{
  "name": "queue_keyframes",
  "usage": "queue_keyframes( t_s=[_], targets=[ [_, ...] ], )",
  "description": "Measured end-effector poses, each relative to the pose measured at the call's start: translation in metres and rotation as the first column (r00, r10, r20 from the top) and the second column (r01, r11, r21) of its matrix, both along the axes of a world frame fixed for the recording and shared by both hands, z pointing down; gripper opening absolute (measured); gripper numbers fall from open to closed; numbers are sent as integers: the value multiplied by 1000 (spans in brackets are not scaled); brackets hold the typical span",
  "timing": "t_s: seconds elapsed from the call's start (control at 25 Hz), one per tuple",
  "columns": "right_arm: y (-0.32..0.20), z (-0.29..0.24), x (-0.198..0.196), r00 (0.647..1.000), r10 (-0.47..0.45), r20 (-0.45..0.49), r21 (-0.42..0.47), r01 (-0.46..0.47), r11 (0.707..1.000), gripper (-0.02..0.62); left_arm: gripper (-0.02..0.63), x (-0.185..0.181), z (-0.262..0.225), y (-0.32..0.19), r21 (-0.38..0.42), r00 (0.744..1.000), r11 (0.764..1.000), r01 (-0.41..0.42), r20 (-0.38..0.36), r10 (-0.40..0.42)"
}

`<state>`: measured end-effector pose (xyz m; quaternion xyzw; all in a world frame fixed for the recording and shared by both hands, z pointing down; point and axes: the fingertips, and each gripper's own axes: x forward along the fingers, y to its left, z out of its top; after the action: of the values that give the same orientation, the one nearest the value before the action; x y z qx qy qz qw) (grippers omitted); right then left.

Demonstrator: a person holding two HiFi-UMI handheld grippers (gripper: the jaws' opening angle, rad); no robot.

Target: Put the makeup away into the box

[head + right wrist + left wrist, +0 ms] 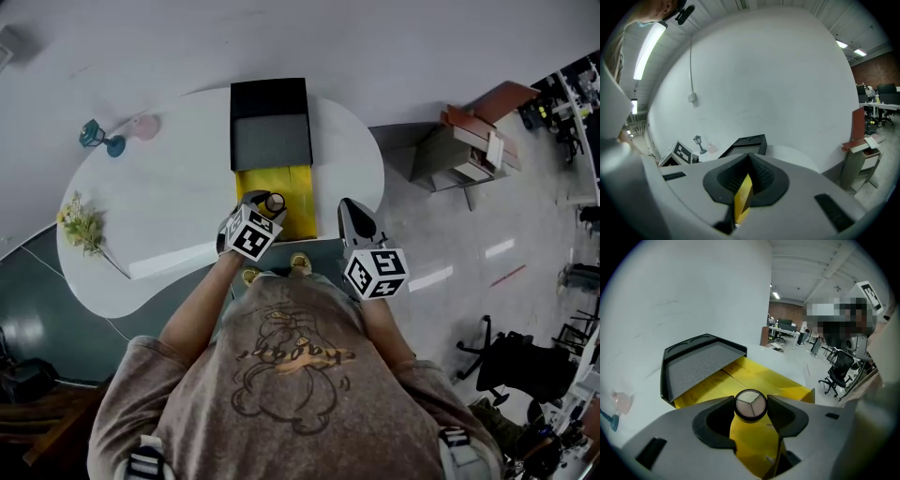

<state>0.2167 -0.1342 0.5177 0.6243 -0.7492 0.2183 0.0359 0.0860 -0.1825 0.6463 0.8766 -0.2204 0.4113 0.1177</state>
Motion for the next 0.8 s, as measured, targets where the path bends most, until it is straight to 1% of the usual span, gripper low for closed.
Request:
queue_keyframes(
  t_s=[0.2, 0.52, 0.64, 0.8],
  targets=[
    [1, 0, 3, 1000, 10, 1, -5, -10, 1000, 3, 236, 6, 12, 3, -14, 997, 999, -51, 56, 51],
    [7, 5, 18, 999, 47, 2, -22, -47, 999, 3, 238, 18, 24, 6, -48, 985, 994, -97, 136, 103],
    [7, 5, 20, 998, 56, 3, -25, -56, 998, 3, 236, 18, 29, 7, -64, 979, 992, -106, 166, 116],
    [9, 7, 23, 998, 70, 4, -27, -70, 997, 3, 237, 18, 34, 7, -82, 975, 991, -103, 187, 117]
  ],
)
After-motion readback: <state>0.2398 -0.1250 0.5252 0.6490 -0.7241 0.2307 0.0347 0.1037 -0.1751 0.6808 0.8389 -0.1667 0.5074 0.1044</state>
